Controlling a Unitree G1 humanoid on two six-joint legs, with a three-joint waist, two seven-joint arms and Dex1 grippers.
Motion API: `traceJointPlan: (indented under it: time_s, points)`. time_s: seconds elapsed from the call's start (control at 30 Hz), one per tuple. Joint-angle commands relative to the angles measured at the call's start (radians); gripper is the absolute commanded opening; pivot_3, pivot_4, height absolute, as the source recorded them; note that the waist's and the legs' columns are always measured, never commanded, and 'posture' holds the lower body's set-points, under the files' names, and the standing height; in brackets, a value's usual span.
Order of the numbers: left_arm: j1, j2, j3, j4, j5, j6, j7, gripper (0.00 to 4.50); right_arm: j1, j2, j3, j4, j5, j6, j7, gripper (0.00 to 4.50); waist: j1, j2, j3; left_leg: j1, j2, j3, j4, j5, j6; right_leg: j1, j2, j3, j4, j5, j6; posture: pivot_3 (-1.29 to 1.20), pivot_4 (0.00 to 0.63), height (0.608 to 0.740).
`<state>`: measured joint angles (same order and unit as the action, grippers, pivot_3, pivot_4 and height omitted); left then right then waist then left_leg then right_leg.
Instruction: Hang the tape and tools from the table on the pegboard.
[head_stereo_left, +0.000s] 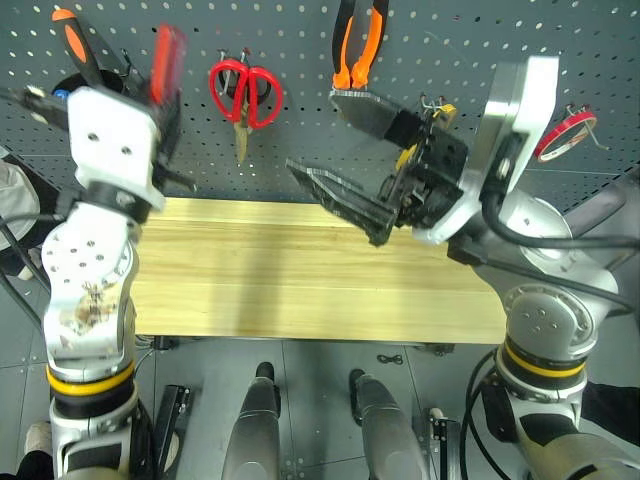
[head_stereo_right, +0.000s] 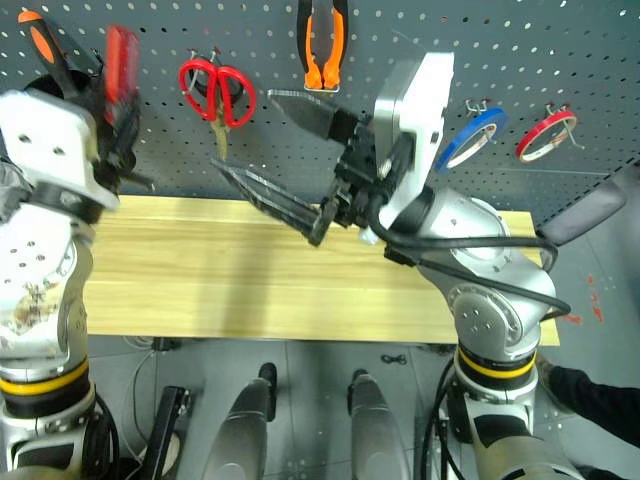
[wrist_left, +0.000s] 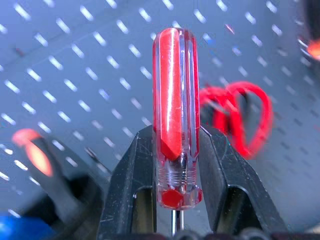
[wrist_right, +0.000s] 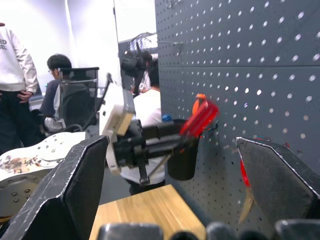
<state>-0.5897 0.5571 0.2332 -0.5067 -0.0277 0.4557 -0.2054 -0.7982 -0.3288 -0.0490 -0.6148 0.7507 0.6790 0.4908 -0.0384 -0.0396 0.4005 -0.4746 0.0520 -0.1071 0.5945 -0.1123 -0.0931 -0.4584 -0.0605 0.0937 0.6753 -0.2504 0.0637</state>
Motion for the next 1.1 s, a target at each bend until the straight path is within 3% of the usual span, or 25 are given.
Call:
traceJointPlan:
  time_s: [0.03, 0.4, 0.63, 1.1]
  points:
    - [-0.115, -0.003, 0.000, 0.062, 0.023, -0.041, 0.042, 0.66, -0.040, 0.006, -0.004, 0.002, -0.010, -0.054, -0.007, 4.50, 0.002, 0.000, 0.000, 0.000, 0.000, 0.000, 0.000, 0.000, 0.000, 0.000, 0.000, 0.000, 0.000, 0.000, 0.000, 0.07, 0.364, 0.740]
    - [-0.421, -0.028, -0.026, 0.474, 0.067, -0.297, 0.128, 0.66, -0.063, 0.009, -0.002, 0.058, -0.043, -0.094, -0.033, 4.50, 0.013, 0.000, 0.000, -0.002, 0.000, 0.000, 0.000, 0.000, 0.000, 0.000, 0.000, -0.001, 0.000, 0.000, 0.000, 0.06, 0.378, 0.740]
    - [-0.531, -0.027, -0.041, 0.599, 0.097, -0.410, 0.166, 0.66, -0.076, 0.010, -0.006, 0.058, -0.058, -0.100, -0.056, 4.50, 0.018, 0.000, 0.000, -0.001, 0.000, 0.000, 0.001, 0.000, 0.000, -0.001, 0.000, -0.002, 0.001, 0.000, 0.000, 0.05, 0.379, 0.740]
    - [-0.449, -0.005, -0.006, 0.664, 0.130, -0.413, 0.208, 0.66, -0.066, 0.004, -0.011, 0.074, -0.064, -0.104, -0.070, 4.50, 0.019, 0.000, 0.000, -0.002, 0.000, 0.000, 0.003, 0.001, 0.000, -0.001, -0.001, -0.002, 0.004, 0.000, 0.000, 0.05, 0.375, 0.740]
